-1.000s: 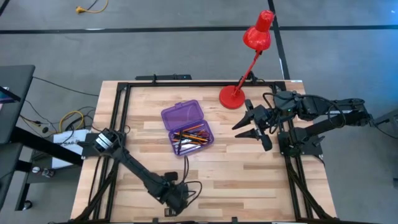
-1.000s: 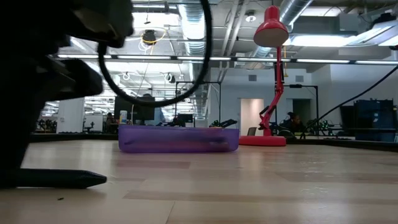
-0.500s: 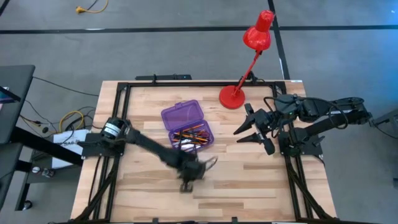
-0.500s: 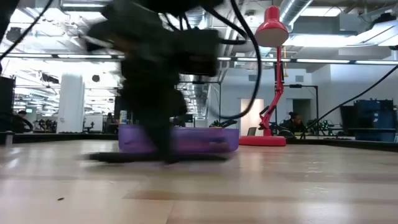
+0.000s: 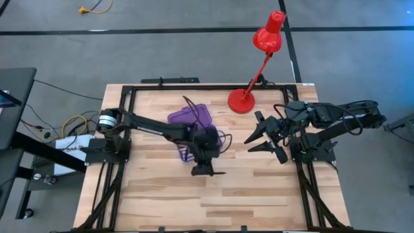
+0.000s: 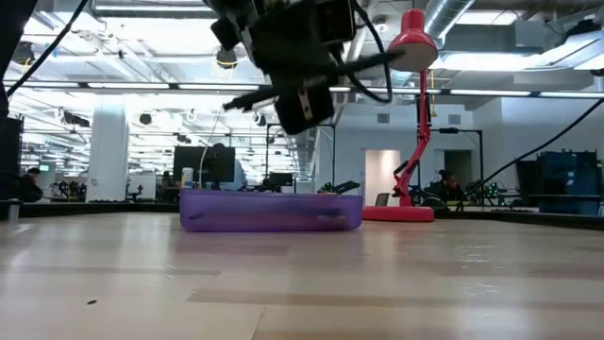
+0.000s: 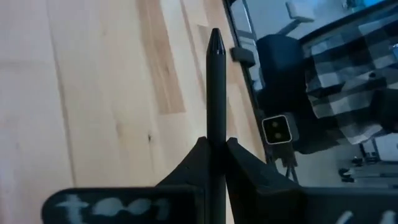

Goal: Pick & place school supplies into a supply box
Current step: Put the black pen into the purple supply box

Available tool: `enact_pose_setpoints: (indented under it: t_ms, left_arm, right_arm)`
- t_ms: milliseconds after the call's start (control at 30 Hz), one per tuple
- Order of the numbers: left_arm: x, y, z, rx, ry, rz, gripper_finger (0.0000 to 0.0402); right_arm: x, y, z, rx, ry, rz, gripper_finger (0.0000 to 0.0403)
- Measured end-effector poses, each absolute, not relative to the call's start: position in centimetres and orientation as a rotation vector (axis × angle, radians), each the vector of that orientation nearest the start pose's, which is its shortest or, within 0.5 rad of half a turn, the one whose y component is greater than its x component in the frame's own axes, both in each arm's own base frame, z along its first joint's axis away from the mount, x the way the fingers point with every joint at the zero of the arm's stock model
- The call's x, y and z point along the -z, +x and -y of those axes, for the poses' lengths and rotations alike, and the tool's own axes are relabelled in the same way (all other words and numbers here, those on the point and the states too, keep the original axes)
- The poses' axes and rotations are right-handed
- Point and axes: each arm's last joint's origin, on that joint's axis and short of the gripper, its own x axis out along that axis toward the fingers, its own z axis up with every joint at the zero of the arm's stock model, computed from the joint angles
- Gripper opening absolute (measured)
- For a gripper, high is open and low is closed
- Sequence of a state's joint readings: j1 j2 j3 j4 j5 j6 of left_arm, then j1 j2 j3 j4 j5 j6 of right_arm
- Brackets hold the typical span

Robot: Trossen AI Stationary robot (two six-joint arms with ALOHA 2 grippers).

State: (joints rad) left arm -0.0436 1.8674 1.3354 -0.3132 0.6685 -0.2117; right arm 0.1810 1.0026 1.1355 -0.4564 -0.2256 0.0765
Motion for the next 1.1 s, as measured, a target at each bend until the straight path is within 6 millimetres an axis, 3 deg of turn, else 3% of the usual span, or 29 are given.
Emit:
enact_pose_setpoints:
  t_ms: [133, 600, 833, 933, 1100]
  left_arm:
    - [-22.4, 39.2, 1.7, 0.544, -0.442, -0.887, 0.0011]
    - [-21.0, 37.6, -3.3, 0.274, -0.304, -1.046, 0.0011]
    - [-20.7, 37.2, -4.6, 0.147, -0.225, -1.092, 0.0012]
    - [-20.7, 37.1, -5.1, 0.095, -0.212, -1.105, 0.0034]
    - [-20.6, 36.9, -5.3, 0.041, -0.185, -1.123, 0.0106]
  right_arm:
    - [-38.7, 19.9, -4.3, -0.389, 0.085, -0.341, 0.0134]
    - [-38.7, 19.9, -4.3, -0.372, 0.1, -0.345, 0.0134]
    - [-38.7, 19.9, -4.3, -0.372, 0.1, -0.345, 0.0134]
    - [-38.7, 19.9, -4.3, -0.371, 0.1, -0.345, 0.0134]
    - [-38.7, 19.9, -4.3, -0.371, 0.1, -0.345, 0.0134]
